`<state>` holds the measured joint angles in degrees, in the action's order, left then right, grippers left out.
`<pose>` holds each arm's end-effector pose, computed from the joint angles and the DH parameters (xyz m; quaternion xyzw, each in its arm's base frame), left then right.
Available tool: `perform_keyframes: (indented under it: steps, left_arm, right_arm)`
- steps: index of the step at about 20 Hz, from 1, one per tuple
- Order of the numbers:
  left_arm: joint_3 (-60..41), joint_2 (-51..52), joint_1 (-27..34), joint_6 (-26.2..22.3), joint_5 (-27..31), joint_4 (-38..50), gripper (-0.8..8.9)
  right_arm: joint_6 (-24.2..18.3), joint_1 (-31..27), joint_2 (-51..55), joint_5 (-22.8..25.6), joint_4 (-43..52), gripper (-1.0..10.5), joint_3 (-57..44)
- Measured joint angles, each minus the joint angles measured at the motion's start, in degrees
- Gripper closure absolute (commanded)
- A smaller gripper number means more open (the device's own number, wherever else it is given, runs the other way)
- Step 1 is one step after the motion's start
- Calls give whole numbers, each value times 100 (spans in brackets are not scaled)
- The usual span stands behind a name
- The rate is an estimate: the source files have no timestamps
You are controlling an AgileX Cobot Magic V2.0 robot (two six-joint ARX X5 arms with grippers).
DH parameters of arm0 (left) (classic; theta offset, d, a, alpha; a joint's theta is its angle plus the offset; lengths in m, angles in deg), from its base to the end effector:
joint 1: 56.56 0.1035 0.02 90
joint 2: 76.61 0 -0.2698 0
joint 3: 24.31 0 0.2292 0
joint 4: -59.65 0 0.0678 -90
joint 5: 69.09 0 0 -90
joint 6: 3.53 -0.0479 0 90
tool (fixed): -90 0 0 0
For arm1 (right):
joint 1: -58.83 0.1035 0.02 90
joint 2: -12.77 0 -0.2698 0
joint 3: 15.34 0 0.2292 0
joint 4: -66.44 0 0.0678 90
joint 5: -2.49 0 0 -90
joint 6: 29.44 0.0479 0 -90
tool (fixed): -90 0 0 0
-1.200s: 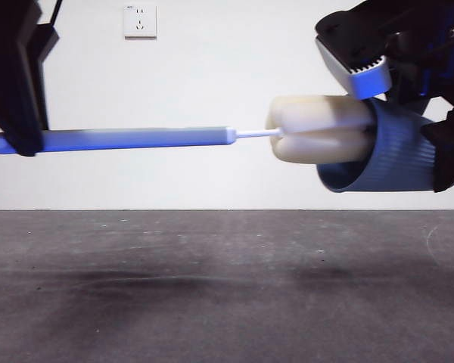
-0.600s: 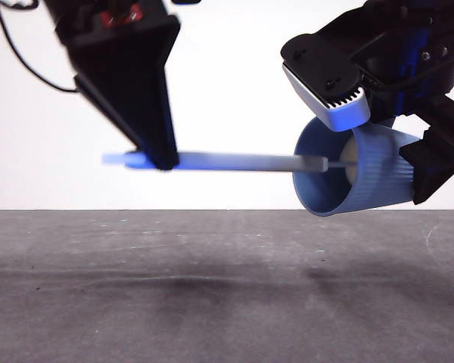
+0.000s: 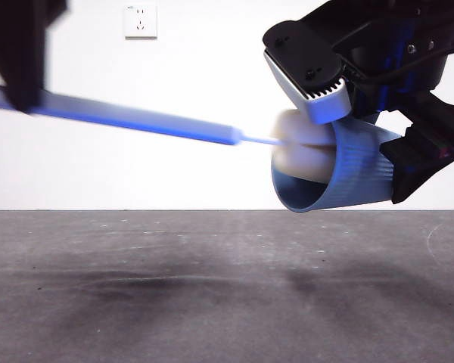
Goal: Pick up the cup brush,pick up the cup,insert the brush into the cup,clean the cup,put the cup brush back,put the cup back to the fixed position on the table
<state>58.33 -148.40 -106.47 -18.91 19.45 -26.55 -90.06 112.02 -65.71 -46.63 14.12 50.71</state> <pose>0.1215 -0.1462 0.2910 0.3440 0.5064 -0.4145 0.6733 0.1655 0.1688 0.2245 -0.7620 0.2694 0.2624 0.5272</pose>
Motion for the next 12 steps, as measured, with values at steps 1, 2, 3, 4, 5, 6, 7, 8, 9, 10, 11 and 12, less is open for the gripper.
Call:
perform_keyframes:
  steps: [1,2,3,4,5,6,7,8,9,10,11,12]
  left_arm:
    - [0,111,0,0,0,-87,821]
    - [0,203,0,0,0,-118,821]
    - [0,264,0,2,-2,-103,821]
    - [0,282,0,2,-15,-63,822]
    - [0,264,0,2,-26,22,822]
    - [0,229,0,2,-92,155,822]
    - [0,181,2,2,-208,319,822]
    - [0,120,4,4,-343,507,822]
    - [0,28,7,9,-420,715,822]
    - [0,-107,11,9,-459,946,822]
    - [0,-267,15,13,-505,1174,822]
    - [0,-496,26,26,-595,1392,822]
  right_arm:
    - [-2,0,0,-4,4,964,0]
    - [-2,0,0,-22,33,964,0]
    - [-2,0,0,-24,83,964,0]
    - [0,0,0,-24,116,964,0]
    - [11,0,0,-26,114,964,0]
    - [24,0,0,-24,114,964,0]
    - [31,0,0,-28,109,964,0]
    - [37,0,0,-35,96,964,0]
    - [39,0,0,-37,92,964,0]
    - [39,0,0,-35,96,964,0]
    - [39,0,0,-35,103,964,0]
    - [42,0,0,-9,90,964,0]
